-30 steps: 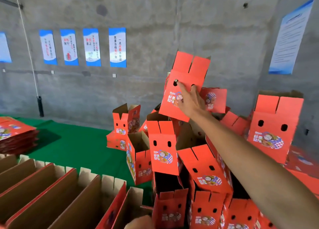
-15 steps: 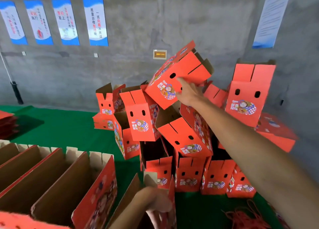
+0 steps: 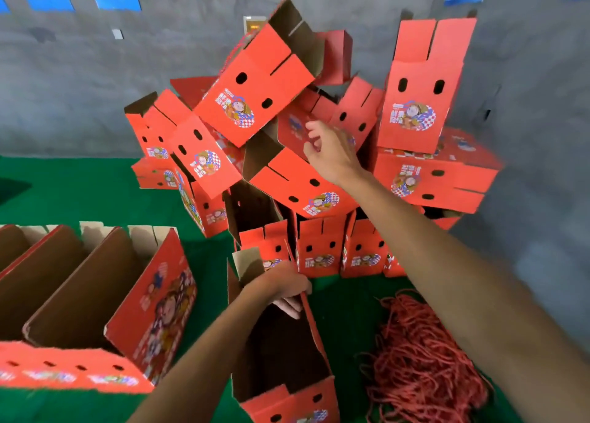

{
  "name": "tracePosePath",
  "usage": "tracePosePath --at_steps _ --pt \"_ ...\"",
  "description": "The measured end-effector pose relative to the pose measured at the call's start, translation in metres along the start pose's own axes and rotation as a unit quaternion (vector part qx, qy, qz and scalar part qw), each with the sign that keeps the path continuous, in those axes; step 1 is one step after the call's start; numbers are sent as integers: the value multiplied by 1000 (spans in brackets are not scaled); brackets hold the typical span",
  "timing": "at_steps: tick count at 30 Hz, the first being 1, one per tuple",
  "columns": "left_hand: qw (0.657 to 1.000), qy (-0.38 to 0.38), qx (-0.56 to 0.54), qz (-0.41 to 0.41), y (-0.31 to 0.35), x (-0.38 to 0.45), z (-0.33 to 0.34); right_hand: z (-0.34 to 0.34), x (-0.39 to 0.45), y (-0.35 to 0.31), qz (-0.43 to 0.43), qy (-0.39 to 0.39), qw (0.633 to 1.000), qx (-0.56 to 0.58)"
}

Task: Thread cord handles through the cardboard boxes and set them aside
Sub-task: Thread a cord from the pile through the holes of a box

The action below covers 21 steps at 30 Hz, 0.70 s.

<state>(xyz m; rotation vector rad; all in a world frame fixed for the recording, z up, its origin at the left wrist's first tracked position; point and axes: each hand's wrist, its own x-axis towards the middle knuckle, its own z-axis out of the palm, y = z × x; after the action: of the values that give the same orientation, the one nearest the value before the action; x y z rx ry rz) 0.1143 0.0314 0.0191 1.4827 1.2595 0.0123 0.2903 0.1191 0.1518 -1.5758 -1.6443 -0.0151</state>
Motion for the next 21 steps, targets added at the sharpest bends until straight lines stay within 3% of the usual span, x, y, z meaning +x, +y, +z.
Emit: tracePosePath --at_steps 6,10,13,16,21 --pt "997 27 -68 35 4 10 10 11 -54 24 -50 116 991 37" --pt "994 46 -87 41 3 14 18 30 -123 61 73 107 986 108" --pt "996 45 -72 38 6 16 25 47 -178 93 195 26 976 92" --pt "997 54 -61 15 1 20 27 58 -226 119 322 -68 939 95" --pt "997 62 -32 -13 -9 25 25 66 -299 154 325 -327 886 -55"
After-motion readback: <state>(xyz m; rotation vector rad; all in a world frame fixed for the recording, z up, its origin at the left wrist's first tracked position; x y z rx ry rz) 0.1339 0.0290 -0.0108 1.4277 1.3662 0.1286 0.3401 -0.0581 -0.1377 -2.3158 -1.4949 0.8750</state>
